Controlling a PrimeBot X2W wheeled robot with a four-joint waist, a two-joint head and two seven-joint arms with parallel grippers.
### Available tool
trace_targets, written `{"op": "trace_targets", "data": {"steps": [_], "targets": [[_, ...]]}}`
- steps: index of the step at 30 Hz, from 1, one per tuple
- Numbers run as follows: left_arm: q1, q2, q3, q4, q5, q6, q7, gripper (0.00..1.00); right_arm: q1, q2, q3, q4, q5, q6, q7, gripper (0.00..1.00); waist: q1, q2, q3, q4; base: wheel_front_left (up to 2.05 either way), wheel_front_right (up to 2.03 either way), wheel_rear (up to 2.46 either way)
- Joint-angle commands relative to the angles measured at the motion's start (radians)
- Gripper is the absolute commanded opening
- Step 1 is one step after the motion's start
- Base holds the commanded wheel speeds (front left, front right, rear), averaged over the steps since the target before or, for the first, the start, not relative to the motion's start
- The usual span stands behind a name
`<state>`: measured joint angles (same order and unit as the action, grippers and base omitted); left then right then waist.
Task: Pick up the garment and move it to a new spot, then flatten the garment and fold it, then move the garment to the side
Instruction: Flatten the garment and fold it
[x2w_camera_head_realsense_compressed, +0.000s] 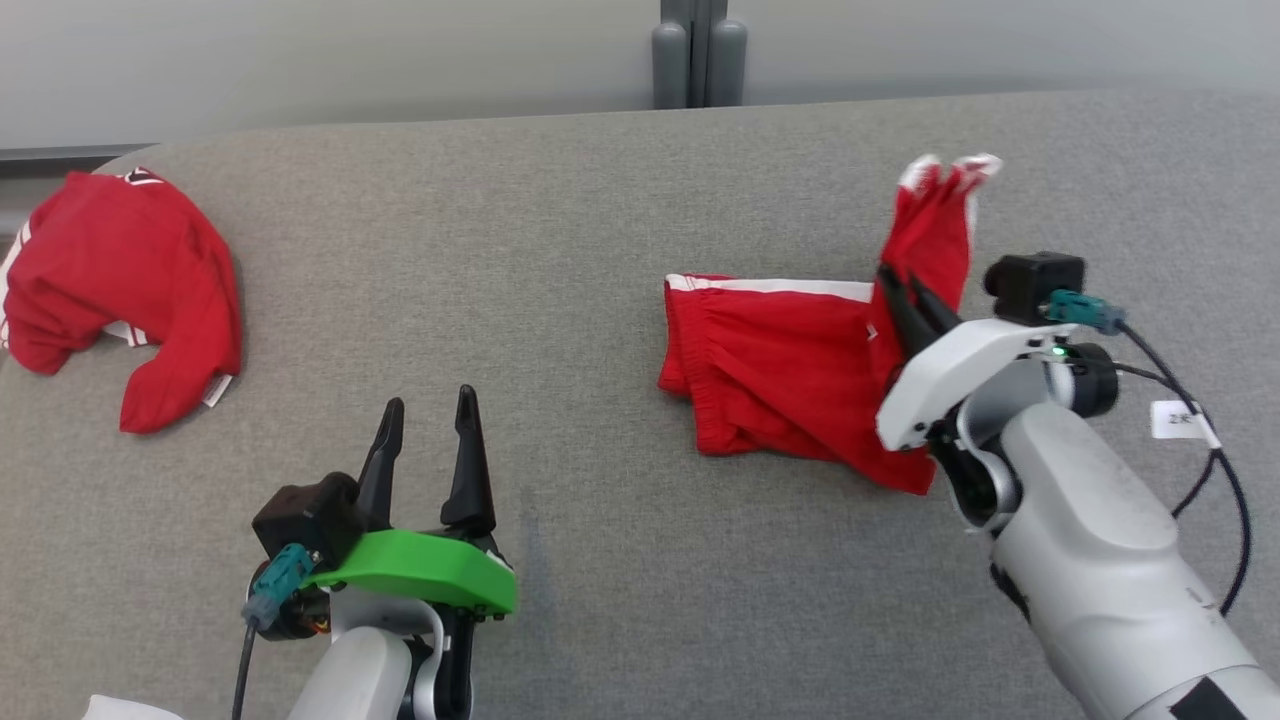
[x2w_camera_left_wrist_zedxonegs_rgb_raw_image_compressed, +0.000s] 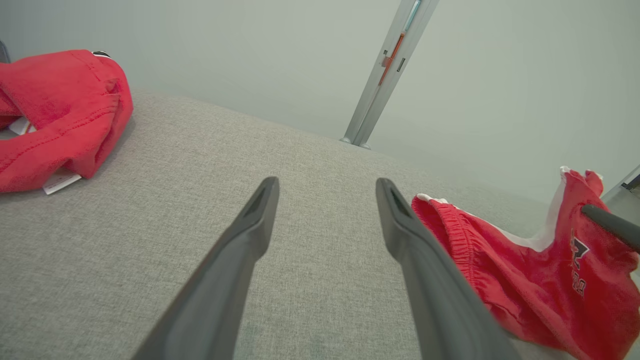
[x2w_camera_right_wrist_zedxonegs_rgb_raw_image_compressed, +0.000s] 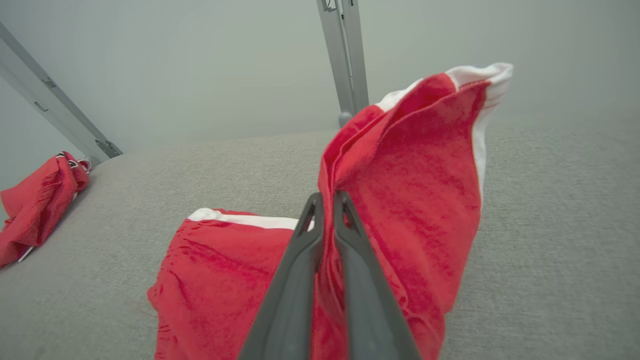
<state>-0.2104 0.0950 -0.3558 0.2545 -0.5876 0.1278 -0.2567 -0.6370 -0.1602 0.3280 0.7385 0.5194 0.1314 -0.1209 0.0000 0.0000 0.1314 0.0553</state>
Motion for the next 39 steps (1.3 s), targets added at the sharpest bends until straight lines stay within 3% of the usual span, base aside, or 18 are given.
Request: {"op": "trace_targets", "data": {"steps": [1, 9, 15, 16, 17, 18, 27, 34, 39], "targets": [[0.015, -0.003, -0.001, 0.003, -0.004, -0.004, -0.005, 1.0, 0.004, 0.017, 0.018, -0.017, -0.007, -0.001, 0.018, 0.0, 0.0, 0.0, -0.019, 0.027, 0.0, 0.0, 0.0], [0.013, -0.015, -0.002, 0.013, -0.005, -0.011, -0.007, 1.0, 0.031, 0.069, 0.141, -0.028, -0.023, -0.001, 0.126, 0.0, 0.0, 0.0, -0.023, 0.066, 0.0, 0.0, 0.0], [0.021, -0.02, 0.007, 0.017, 0.0, -0.014, -0.008, 1.0, 0.034, 0.078, 0.188, -0.006, -0.026, -0.001, 0.129, 0.0, 0.0, 0.0, -0.019, 0.07, 0.0, 0.0, 0.0], [0.021, -0.021, 0.009, 0.017, 0.001, -0.013, -0.009, 1.0, 0.032, 0.079, 0.192, -0.003, -0.028, -0.001, 0.126, 0.21, 0.0, 0.0, -0.018, 0.069, 0.0, 0.0, 0.0], [0.019, -0.021, 0.01, 0.018, 0.002, -0.014, -0.009, 1.0, 0.029, 0.08, 0.2, -0.003, -0.032, -0.001, 0.123, 0.5, 0.0, 0.0, -0.016, 0.067, 0.0, 0.0, 0.0], [0.017, -0.022, 0.01, 0.018, 0.003, -0.015, -0.009, 1.0, 0.028, 0.082, 0.207, -0.004, -0.032, -0.001, 0.117, 1.0, 0.0, 0.0, -0.015, 0.065, 0.0, 0.0, 0.0], [0.016, -0.032, -0.002, 0.019, 0.01, -0.021, -0.009, 1.0, 0.048, 0.05, 0.238, -0.088, -0.009, -0.001, 0.055, 1.0, 0.0, 0.0, -0.013, 0.033, 0.0, 0.0, 0.0], [0.022, -0.038, -0.026, 0.02, 0.006, -0.022, -0.009, 1.0, 0.081, -0.012, 0.146, -0.15, -0.029, -0.001, 0.013, 1.0, 0.0, 0.0, -0.007, 0.013, 0.0, 0.0, 0.0], [0.013, -0.04, -0.038, 0.022, 0.003, -0.023, -0.009, 1.0, 0.101, -0.02, 0.108, -0.147, -0.079, -0.001, 0.017, 1.0, 0.0, 0.0, 0.003, 0.01, 0.0, 0.0, 0.0]]}}
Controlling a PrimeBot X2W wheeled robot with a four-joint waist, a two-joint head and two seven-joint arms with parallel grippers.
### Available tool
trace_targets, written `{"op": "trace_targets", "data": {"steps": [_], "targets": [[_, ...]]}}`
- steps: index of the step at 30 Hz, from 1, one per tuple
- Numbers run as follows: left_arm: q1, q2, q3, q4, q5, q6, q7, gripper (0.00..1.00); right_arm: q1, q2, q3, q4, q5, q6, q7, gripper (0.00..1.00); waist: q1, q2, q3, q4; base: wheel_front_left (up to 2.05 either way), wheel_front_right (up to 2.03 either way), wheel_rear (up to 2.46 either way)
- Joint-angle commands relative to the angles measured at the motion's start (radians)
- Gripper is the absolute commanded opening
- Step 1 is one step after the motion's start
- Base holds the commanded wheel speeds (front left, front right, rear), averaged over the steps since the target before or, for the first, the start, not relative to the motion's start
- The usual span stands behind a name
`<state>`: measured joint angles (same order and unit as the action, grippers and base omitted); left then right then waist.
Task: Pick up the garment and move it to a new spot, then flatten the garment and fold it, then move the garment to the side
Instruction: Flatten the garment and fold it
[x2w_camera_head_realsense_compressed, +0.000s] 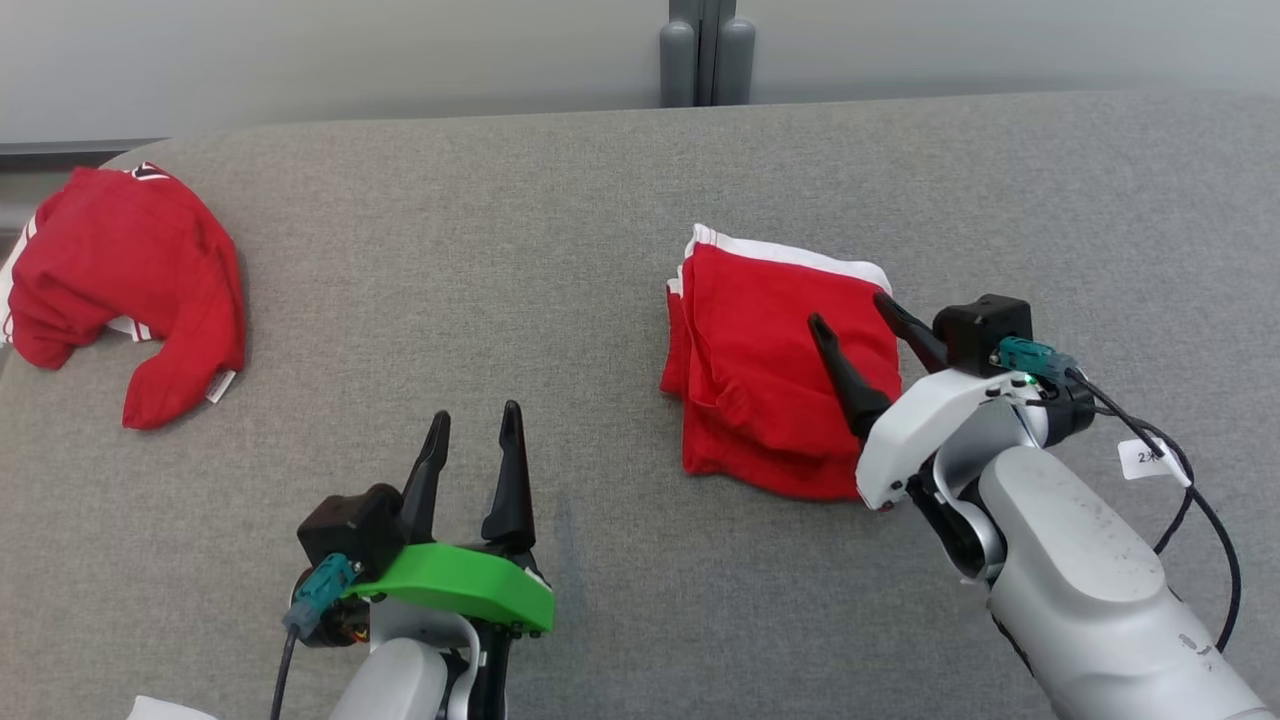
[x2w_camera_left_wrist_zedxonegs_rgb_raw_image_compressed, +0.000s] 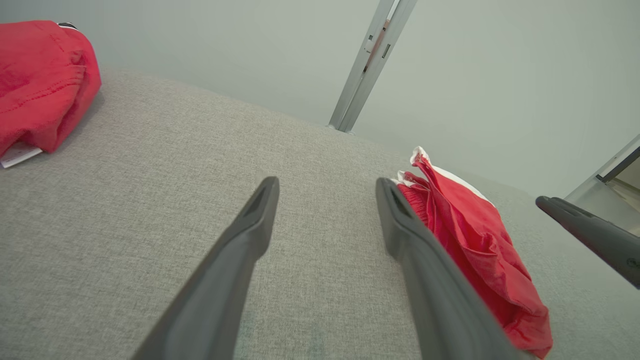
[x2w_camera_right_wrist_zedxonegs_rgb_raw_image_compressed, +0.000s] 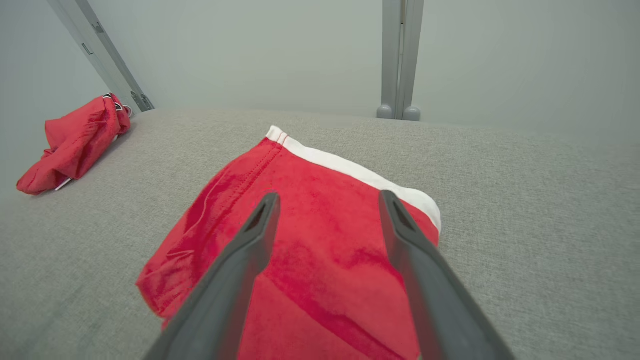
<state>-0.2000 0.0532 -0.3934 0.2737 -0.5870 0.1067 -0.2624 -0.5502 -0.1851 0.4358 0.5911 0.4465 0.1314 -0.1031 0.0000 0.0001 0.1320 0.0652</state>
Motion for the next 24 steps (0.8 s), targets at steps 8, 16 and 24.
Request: {"op": "trace_targets", "data": {"steps": [8, 16, 24], "targets": [[-0.026, 0.0, -0.006, 0.009, 0.003, -0.006, -0.003, 1.0, 0.014, 0.06, 0.096, 0.065, -0.039, -0.001, 0.029, 0.0, 0.0, -0.0001, 0.023, 0.034, 0.0, 0.0, 0.0], [-0.031, -0.001, 0.007, 0.01, 0.004, -0.007, -0.003, 1.0, -0.018, 0.099, 0.235, 0.154, -0.007, -0.001, 0.036, 0.0, 0.0, -0.0001, 0.029, 0.065, 0.0, 0.0, 0.0], [-0.028, -0.002, 0.024, 0.007, 0.013, -0.011, -0.003, 1.0, -0.056, 0.108, 0.313, 0.207, 0.035, -0.001, -0.038, 0.0, 0.0, -0.0001, 0.021, 0.047, 0.0, 0.0, 0.0]]}}
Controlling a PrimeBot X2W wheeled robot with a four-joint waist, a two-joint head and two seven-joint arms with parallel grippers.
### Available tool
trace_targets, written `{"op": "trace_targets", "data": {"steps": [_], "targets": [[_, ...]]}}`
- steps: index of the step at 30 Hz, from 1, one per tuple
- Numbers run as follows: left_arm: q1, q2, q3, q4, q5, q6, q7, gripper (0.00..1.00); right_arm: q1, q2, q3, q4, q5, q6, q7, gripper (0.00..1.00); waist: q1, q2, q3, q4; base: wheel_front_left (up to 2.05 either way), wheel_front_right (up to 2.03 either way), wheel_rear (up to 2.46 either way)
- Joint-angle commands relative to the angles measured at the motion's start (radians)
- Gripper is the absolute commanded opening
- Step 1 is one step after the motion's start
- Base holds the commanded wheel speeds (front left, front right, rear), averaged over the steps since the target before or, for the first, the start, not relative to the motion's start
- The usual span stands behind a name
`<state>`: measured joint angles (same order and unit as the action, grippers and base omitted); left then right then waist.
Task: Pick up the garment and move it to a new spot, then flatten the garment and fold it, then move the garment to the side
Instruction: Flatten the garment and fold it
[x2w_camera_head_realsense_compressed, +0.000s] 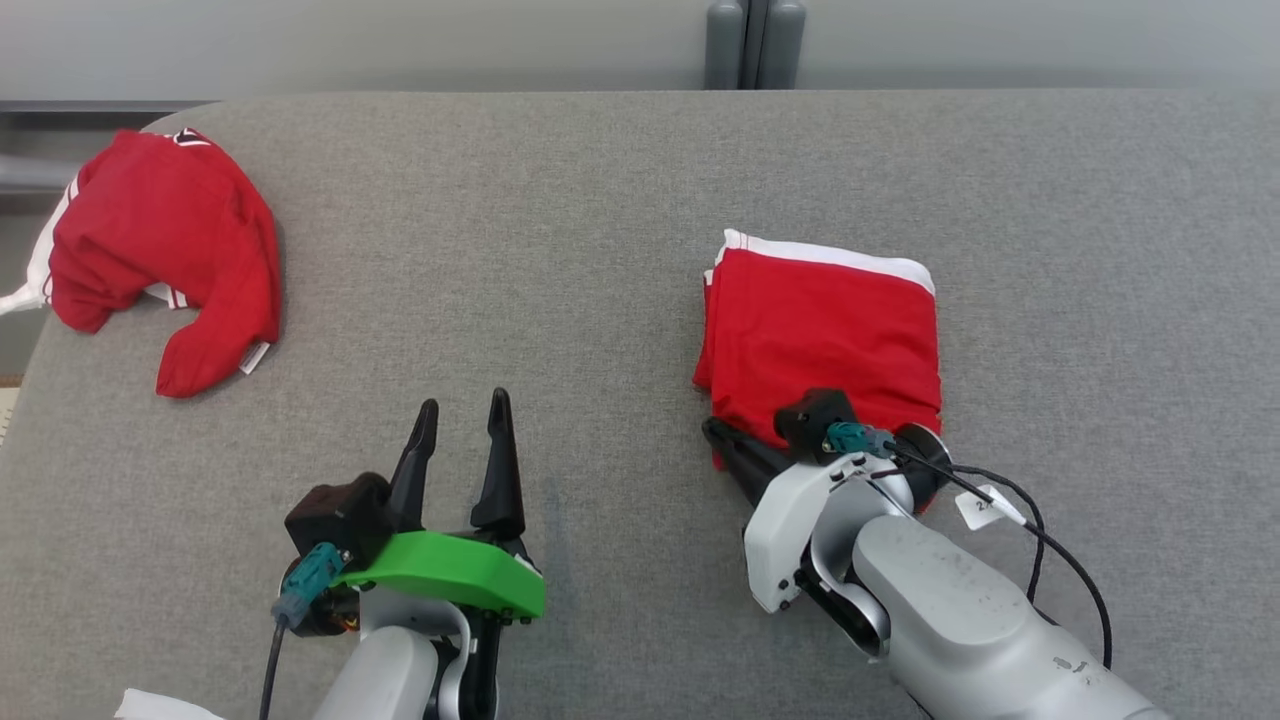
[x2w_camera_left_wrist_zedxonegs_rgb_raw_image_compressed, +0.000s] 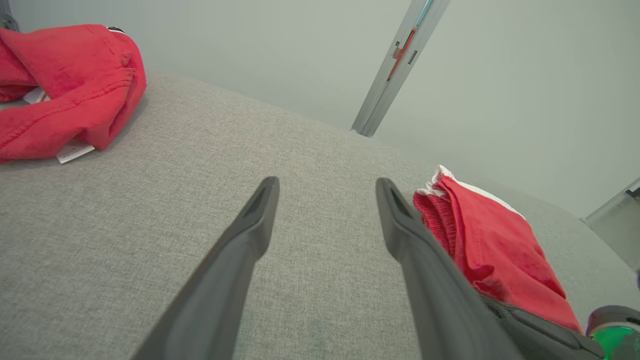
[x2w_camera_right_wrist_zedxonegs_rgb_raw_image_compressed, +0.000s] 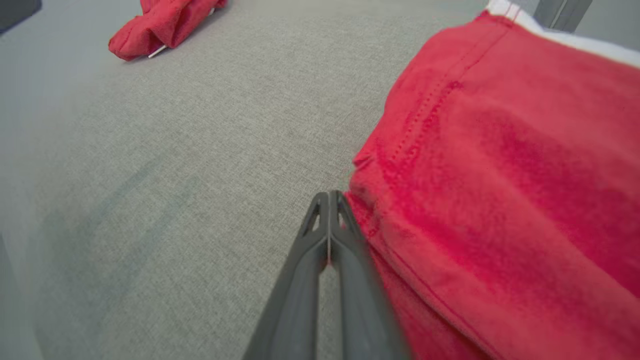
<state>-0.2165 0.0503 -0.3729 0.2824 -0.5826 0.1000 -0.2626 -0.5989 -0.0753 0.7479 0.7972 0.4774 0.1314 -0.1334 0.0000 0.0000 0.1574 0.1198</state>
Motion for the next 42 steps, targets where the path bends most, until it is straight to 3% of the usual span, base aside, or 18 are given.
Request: {"op": "trace_targets", "data": {"steps": [1, 2, 3, 4, 5, 6, 14, 28, 35, 42], "targets": [[-0.013, 0.001, 0.005, -0.001, 0.013, -0.005, -0.003, 1.0, -0.011, -0.006, 0.003, -0.006, 0.01, -0.001, -0.03, 0.0, 0.0, 0.0, -0.009, -0.015, 0.0, 0.0, 0.0], [-0.014, 0.001, 0.006, 0.0, 0.017, -0.008, -0.002, 1.0, -0.012, -0.007, 0.003, -0.013, 0.022, -0.001, -0.047, 0.02, 0.0, 0.0, -0.012, -0.019, 0.0, 0.0, 0.0], [-0.017, 0.002, 0.01, 0.001, 0.023, -0.01, -0.002, 1.0, -0.012, -0.012, -0.001, -0.021, 0.031, -0.001, -0.065, 0.27, 0.0, 0.0, -0.017, -0.026, 0.0, 0.0, 0.0], [-0.021, 0.004, 0.009, 0.003, 0.033, -0.01, -0.002, 1.0, -0.014, -0.019, -0.005, -0.029, 0.035, -0.001, -0.079, 0.38, 0.0, 0.0, -0.02, -0.031, 0.0, 0.0, 0.0], [-0.027, 0.007, 0.008, 0.003, 0.048, -0.012, -0.002, 1.0, -0.013, -0.028, -0.015, -0.037, 0.041, -0.001, -0.094, 0.72, 0.0, 0.0, -0.025, -0.038, 0.0, 0.0, 0.0], [-0.03, 0.008, 0.008, 0.005, 0.057, -0.014, -0.002, 1.0, -0.008, -0.033, -0.026, -0.045, 0.045, -0.001, -0.103, 1.0, 0.0, 0.0, -0.028, -0.043, 0.0, 0.0, 0.0], [-0.053, 0.008, 0.03, 0.031, 0.118, -0.029, -0.002, 1.0, 0.078, -0.056, -0.259, -0.172, -0.012, -0.001, -0.132, 1.0, 0.0, 0.0, -0.063, -0.089, 0.0, 0.0, 0.0], [0.076, 0.003, 0.104, 0.059, 0.179, -0.042, -0.002, 1.0, 0.362, -0.001, -0.592, -0.362, -0.196, -0.001, -0.132, 1.0, 0.0, 0.0, -0.112, -0.116, 0.0, 0.0, 0.0], [0.127, 0.001, 0.13, 0.026, 0.197, -0.03, -0.002, 1.0, 0.431, 0.02, -0.664, -0.464, -0.253, -0.001, -0.132, 1.0, 0.0, 0.0, -0.124, -0.115, 0.0, 0.0, 0.0], [0.151, 0.001, 0.125, 0.001, 0.194, -0.022, -0.002, 1.0, 0.466, 0.024, -0.66, -0.489, -0.242, -0.001, -0.132, 1.0, 0.0, 0.0, -0.14, -0.108, 0.0, 0.0, 0.0]]}}
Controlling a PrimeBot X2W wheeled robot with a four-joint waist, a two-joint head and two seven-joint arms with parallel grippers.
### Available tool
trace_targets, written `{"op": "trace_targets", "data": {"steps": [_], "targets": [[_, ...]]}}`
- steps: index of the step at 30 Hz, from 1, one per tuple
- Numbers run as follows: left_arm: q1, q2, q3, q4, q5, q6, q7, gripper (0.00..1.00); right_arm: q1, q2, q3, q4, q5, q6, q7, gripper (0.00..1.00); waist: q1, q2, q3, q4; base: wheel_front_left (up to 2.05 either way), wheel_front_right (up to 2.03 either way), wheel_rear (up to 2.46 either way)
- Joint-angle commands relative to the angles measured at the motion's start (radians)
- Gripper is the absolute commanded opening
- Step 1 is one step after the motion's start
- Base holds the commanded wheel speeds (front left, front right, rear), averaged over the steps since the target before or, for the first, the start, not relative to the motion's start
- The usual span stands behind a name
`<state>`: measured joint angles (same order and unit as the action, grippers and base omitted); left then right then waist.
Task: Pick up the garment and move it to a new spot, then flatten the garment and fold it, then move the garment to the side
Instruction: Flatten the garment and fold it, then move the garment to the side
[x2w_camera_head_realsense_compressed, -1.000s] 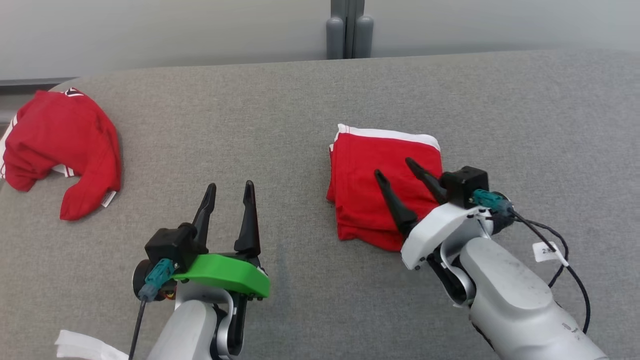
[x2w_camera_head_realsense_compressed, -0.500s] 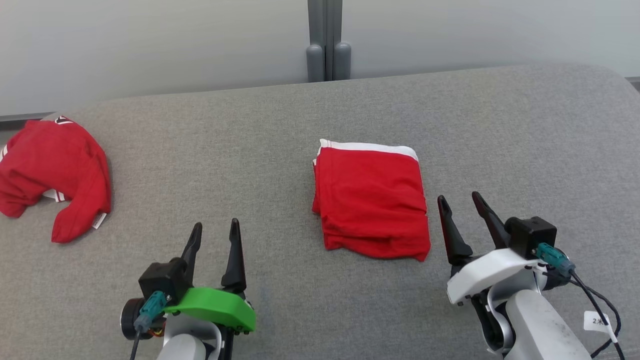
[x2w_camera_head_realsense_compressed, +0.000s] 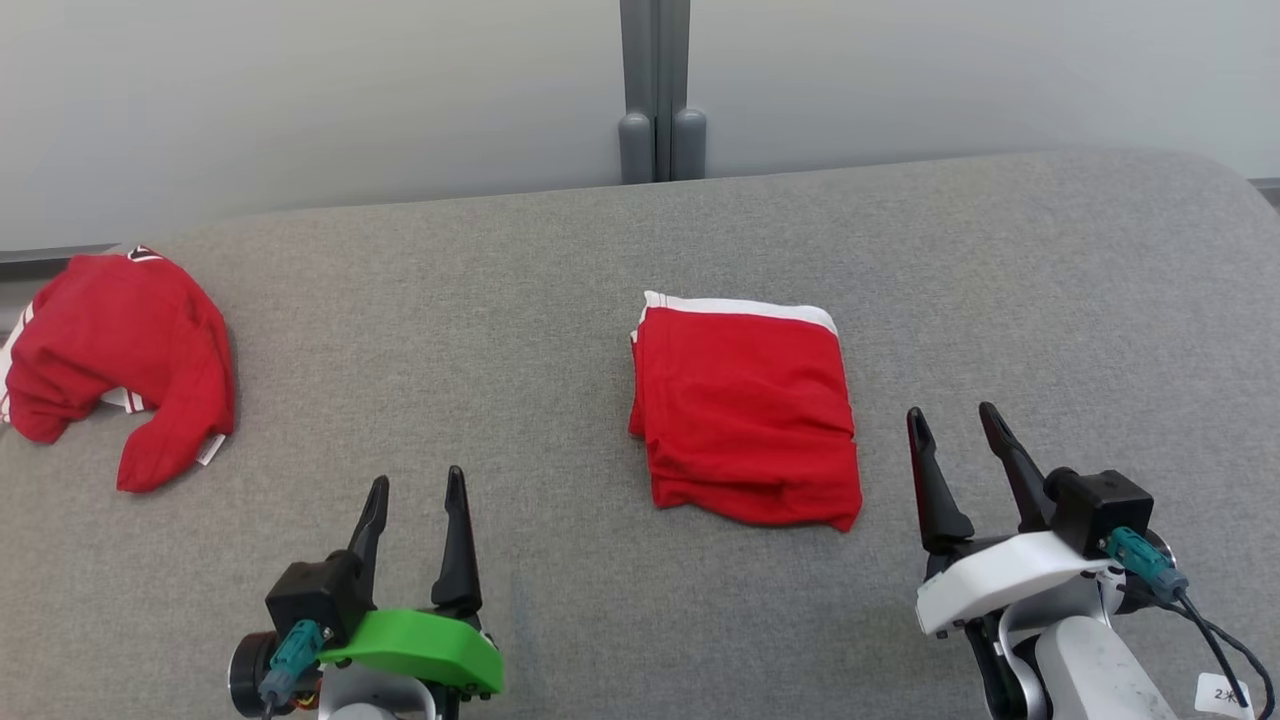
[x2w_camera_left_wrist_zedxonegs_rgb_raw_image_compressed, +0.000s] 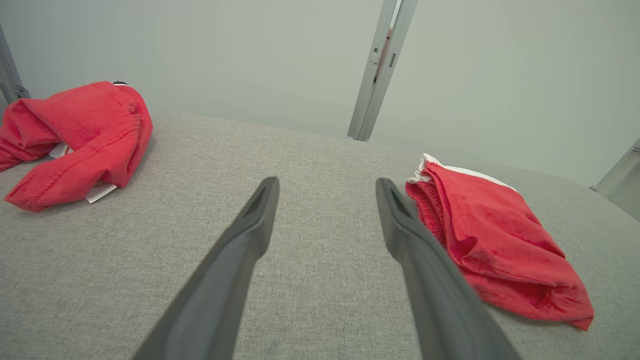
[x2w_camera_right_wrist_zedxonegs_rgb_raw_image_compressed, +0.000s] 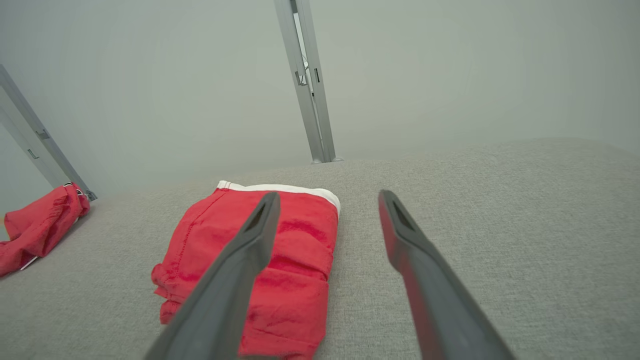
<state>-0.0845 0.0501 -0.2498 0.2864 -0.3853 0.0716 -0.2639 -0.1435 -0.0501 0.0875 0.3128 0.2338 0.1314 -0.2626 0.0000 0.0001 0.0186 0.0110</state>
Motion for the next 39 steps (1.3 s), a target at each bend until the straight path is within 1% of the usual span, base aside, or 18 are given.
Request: {"op": "trace_targets", "data": {"steps": [1, 18, 22, 26, 30, 35, 39], "targets": [[0.02, 0.001, 0.001, -0.004, -0.004, 0.008, -0.001, 1.0, 0.013, -0.001, 0.001, -0.003, 0.005, -0.001, -0.003, 1.0, 0.0, -0.0001, -0.003, 0.002, 0.0, 0.0, 0.0], [0.017, 0.001, -0.007, -0.006, -0.005, 0.013, -0.001, 1.0, 0.013, -0.001, -0.012, 0.027, -0.001, -0.001, 0.005, 1.0, 0.0, -0.0001, -0.002, 0.008, 0.0, 0.0, 0.0], [0.0, 0.001, -0.014, -0.006, -0.006, 0.01, -0.001, 1.0, -0.027, -0.002, -0.042, 0.047, -0.003, -0.001, 0.056, 1.0, 0.0, -0.0001, 0.004, 0.022, 0.0, 0.0, 0.0], [-0.021, 0.001, -0.024, -0.013, -0.01, 0.009, -0.001, 1.0, -0.078, -0.002, -0.073, 0.069, -0.034, -0.001, 0.157, 1.0, 0.0, -0.0001, 0.013, 0.046, 0.0, 0.0, 0.0], [-0.034, 0.001, -0.032, -0.019, -0.015, 0.009, -0.001, 1.0, -0.147, -0.024, -0.108, 0.092, -0.033, -0.001, 0.252, 1.0, 0.0, -0.0001, 0.026, 0.08, 0.0, 0.0, 0.0], [-0.049, 0.001, -0.048, -0.025, -0.016, 0.003, -0.001, 1.0, -0.216, -0.057, -0.118, 0.174, -0.017, -0.001, 0.352, 1.0, 0.0, -0.0001, 0.052, 0.132, 0.0, 0.0, 0.0], [-0.06, 0.001, -0.056, -0.035, -0.016, 0.012, -0.001, 1.0, -0.263, -0.078, -0.118, 0.263, 0.009, -0.001, 0.415, 1.0, 0.0, -0.0001, 0.078, 0.171, 0.0, 0.0, 0.0]]}}
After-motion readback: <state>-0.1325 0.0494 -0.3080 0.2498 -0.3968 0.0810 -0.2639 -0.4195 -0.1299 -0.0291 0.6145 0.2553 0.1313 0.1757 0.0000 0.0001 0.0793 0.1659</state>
